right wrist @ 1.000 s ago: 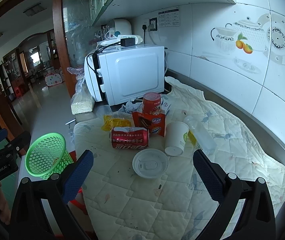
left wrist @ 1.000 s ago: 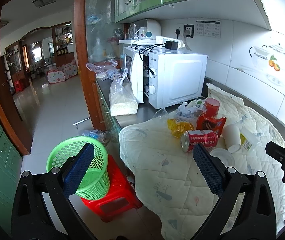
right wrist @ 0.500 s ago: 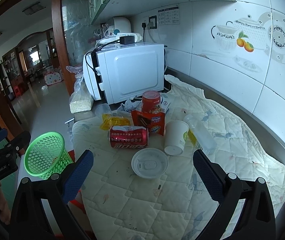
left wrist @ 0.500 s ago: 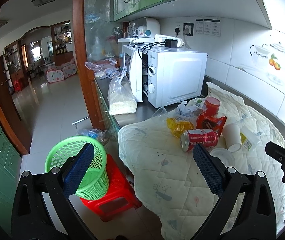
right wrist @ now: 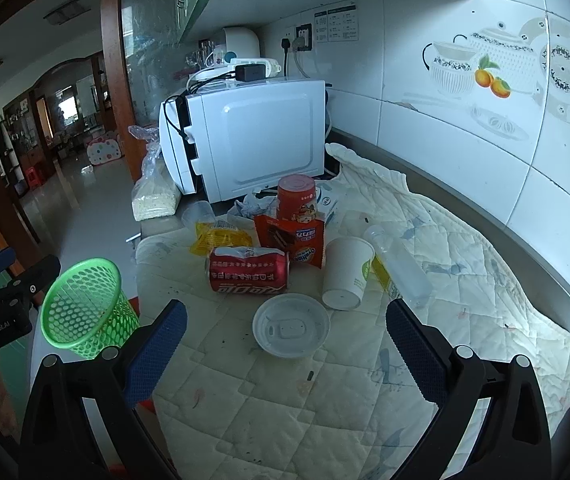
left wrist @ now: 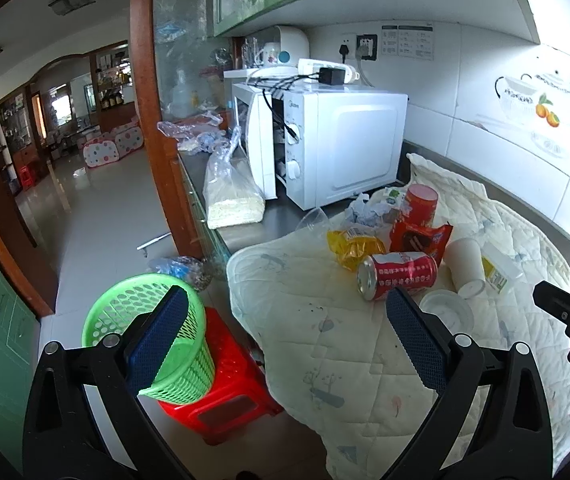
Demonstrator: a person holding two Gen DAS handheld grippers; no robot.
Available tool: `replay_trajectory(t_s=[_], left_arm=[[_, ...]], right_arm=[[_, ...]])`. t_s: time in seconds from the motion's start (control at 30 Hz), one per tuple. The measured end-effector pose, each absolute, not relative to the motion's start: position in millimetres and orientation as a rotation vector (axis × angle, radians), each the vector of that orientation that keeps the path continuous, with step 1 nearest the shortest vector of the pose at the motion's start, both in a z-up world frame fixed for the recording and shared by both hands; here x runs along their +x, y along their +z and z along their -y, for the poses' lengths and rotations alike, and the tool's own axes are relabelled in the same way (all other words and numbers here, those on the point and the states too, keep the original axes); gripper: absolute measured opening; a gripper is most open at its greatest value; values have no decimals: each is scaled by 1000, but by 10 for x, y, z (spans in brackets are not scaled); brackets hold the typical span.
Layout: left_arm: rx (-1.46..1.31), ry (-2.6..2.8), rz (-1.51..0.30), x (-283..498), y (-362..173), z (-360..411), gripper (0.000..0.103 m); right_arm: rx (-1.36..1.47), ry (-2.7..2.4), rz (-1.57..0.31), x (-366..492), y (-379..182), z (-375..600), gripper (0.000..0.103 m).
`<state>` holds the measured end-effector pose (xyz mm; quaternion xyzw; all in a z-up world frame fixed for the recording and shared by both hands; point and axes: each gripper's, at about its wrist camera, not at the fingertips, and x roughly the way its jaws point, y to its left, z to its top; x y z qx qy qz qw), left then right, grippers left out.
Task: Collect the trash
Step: 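Close the left tool on the red Coca-Cola can while the right tool grips the white plastic lid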
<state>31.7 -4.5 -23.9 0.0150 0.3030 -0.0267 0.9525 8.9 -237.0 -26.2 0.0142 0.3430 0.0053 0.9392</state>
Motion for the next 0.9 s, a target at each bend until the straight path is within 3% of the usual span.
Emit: replay_trajectory(t_s=[0.63, 0.7, 0.73, 0.9], left_arm=[[105, -230, -662, 683, -553, 236, 98], [119, -257, -662, 730, -590, 268, 97], [123, -272, -664, 751, -603, 277, 97], [185, -425, -667, 892, -687, 443, 97]], right_arm=[[104, 48, -863, 417, -1020, 2623, 95], [113, 45, -880, 480, -1108, 2640, 92], [124, 48, -892, 521, -1164, 2657, 84], [169, 34, -932, 697, -1365, 2736, 74]])
